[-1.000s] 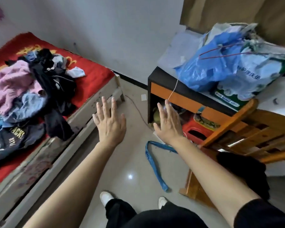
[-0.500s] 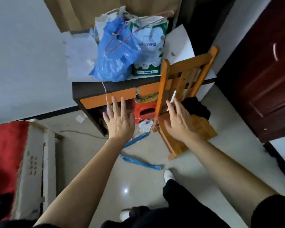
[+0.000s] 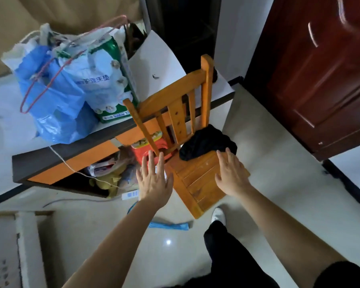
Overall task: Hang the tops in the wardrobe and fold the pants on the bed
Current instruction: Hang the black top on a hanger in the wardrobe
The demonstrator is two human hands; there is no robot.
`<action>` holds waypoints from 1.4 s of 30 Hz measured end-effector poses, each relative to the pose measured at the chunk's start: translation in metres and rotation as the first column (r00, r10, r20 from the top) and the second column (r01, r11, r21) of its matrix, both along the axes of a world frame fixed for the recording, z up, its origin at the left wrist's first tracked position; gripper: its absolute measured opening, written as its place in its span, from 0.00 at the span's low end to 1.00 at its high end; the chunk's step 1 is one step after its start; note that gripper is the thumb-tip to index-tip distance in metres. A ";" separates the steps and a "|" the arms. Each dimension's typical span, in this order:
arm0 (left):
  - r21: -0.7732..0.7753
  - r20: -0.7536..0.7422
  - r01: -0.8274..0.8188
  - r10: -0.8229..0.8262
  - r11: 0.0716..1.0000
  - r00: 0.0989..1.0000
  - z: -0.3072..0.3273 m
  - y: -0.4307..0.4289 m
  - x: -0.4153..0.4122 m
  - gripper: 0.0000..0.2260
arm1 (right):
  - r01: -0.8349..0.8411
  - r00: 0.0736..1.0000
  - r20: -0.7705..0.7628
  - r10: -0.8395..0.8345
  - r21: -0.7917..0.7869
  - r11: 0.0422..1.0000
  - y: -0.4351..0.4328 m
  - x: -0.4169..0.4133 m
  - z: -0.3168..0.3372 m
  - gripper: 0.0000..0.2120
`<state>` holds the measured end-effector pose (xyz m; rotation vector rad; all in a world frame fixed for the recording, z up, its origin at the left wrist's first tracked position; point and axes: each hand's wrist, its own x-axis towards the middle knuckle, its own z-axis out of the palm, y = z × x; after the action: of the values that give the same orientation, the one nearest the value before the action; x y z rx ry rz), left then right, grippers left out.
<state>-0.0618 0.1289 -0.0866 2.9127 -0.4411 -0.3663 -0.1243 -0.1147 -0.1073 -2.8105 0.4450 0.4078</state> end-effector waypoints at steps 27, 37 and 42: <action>-0.108 -0.602 -0.387 0.249 0.916 0.759 -0.354 -0.077 0.085 0.21 | -0.354 0.894 -0.296 0.337 -0.002 0.935 -0.069 0.162 -0.306 0.27; -0.461 -0.820 -0.880 0.324 0.114 0.472 -0.087 0.005 0.063 0.10 | -0.096 0.985 -0.099 0.140 0.359 0.929 0.003 0.157 -0.080 0.21; -0.630 -0.745 -0.770 0.356 -0.101 0.564 0.042 0.035 0.052 0.16 | -0.393 0.897 0.022 0.442 0.495 0.775 0.025 0.181 0.037 0.28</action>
<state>-0.0100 0.1640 -0.0447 1.3794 0.5952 -0.2675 0.0564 -0.0893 -0.0700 -2.3672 -0.2606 0.6452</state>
